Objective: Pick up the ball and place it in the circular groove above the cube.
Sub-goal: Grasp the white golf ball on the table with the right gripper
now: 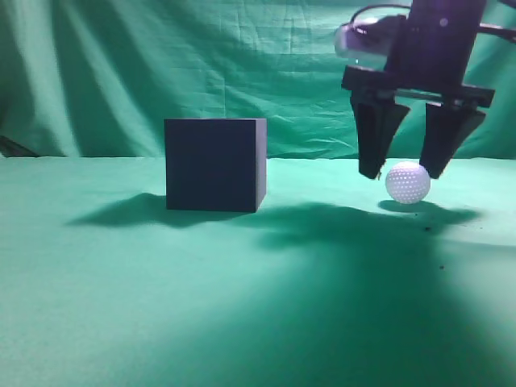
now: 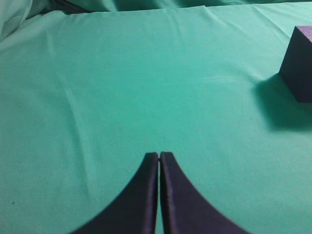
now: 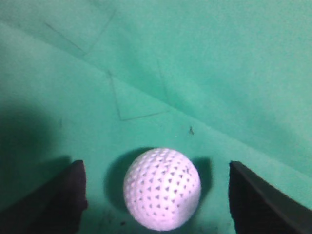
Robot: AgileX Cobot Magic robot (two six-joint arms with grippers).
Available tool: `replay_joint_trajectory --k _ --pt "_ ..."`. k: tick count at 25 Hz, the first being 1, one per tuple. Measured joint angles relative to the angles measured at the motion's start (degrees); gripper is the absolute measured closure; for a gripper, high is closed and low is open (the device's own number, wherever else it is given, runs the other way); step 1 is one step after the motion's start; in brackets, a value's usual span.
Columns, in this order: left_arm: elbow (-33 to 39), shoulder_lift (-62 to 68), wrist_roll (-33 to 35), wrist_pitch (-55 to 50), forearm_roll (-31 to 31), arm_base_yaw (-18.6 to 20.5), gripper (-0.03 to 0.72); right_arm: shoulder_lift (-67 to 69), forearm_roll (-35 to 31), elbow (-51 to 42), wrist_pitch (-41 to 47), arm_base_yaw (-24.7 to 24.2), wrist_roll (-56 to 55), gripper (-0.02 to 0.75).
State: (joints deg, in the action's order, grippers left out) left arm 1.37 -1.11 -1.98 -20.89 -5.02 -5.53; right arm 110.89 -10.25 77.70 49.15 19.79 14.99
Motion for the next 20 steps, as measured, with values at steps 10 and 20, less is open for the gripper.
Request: replay_joint_trajectory --k 10,20 --pt "0.0 0.0 0.0 0.0 0.0 0.0 0.688 2.0 1.4 0.2 0.3 0.0 -1.7 0.426" --pt "0.0 0.0 0.0 0.0 0.0 0.0 0.688 -3.0 1.1 10.8 4.5 1.7 -2.5 0.426"
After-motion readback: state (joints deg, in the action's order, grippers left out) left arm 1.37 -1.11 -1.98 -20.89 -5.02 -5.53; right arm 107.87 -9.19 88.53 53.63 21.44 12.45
